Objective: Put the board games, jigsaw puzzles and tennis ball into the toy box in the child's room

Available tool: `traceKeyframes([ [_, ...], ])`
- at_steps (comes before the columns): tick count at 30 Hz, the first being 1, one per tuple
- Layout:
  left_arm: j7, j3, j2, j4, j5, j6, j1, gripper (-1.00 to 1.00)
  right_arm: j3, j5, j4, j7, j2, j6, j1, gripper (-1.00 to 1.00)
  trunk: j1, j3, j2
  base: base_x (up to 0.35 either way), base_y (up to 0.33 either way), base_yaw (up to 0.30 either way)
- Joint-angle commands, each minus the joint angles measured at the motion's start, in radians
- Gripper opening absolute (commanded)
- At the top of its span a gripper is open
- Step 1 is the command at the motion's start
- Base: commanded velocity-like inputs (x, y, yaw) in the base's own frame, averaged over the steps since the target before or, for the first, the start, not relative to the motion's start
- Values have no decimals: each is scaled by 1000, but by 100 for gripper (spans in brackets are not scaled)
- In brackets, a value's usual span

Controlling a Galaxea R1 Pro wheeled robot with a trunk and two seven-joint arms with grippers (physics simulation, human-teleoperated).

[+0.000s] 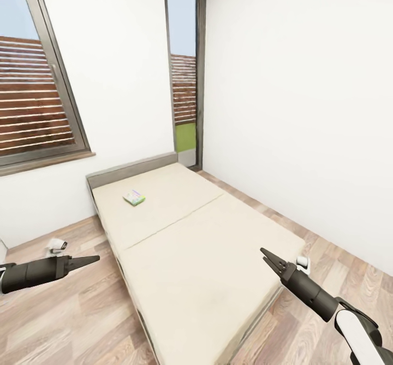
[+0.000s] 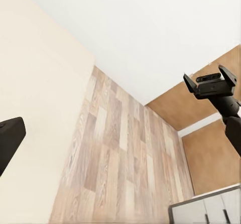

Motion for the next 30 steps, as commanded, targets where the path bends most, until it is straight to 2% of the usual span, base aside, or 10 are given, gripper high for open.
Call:
traceKeyframes([
  [1,-4,0,0,0,0,11,0,100,-1,-6,0,0,0,8,-1,100,1,-3,-2,0,236,-212],
  [30,-4,0,0,0,0,11,0,100,-1,-6,0,1,0,8,-1,100,1,-28,-2,41,238,-232],
])
